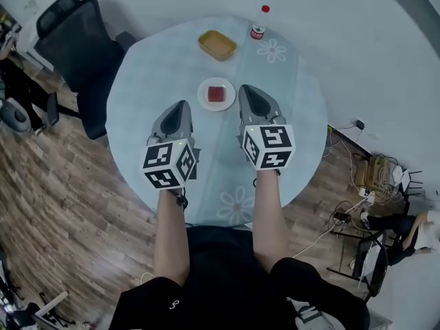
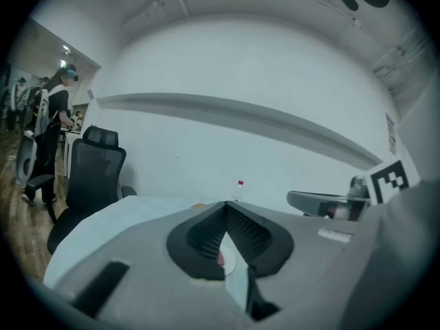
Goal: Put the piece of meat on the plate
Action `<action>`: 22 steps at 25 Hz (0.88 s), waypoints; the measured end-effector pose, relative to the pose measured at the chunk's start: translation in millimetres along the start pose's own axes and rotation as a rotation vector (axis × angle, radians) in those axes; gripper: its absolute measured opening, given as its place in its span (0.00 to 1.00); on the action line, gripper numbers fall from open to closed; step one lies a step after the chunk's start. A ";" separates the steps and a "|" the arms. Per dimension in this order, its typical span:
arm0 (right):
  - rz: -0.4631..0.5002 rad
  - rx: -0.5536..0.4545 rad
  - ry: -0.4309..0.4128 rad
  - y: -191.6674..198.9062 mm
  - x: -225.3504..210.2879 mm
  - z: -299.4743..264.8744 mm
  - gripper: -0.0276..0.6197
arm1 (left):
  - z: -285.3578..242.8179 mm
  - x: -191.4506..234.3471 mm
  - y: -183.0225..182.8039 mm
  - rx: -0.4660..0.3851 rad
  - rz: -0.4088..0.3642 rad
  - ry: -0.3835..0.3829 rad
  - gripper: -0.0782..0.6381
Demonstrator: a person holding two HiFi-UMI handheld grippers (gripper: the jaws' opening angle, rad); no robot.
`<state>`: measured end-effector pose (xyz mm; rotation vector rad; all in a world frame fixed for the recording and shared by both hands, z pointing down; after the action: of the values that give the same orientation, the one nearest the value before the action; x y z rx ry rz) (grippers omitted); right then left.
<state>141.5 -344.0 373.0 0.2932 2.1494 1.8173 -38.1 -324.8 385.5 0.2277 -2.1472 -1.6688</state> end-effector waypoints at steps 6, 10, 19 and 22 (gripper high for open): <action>0.070 0.014 0.032 9.3 0.5 67.6 0.06 | 21.0 -62.3 2.6 -0.084 -0.072 0.024 0.10; 0.109 -0.009 0.045 2.0 -11.0 97.1 0.06 | 25.4 -93.7 10.8 -0.088 -0.084 0.047 0.10; 0.122 -0.054 0.037 -4.7 -12.7 113.3 0.06 | 34.4 -113.8 6.1 -0.088 -0.159 0.054 0.10; 0.117 -0.063 0.021 -4.9 -10.9 111.4 0.06 | 34.5 -113.3 5.8 -0.079 -0.173 0.051 0.10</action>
<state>192.3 -246.1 353.0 0.3948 2.1246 1.9559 50.7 -250.5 359.4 0.4392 -2.0698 -1.8188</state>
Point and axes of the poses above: the fingertips, and each gripper's own axes: z backward along the fingers, x to its left, y out of its underside, the point moved 5 cm from there along z, backward along the fingers, and after that the axes turned 3 degrees about -z, right-handed, at the moved point
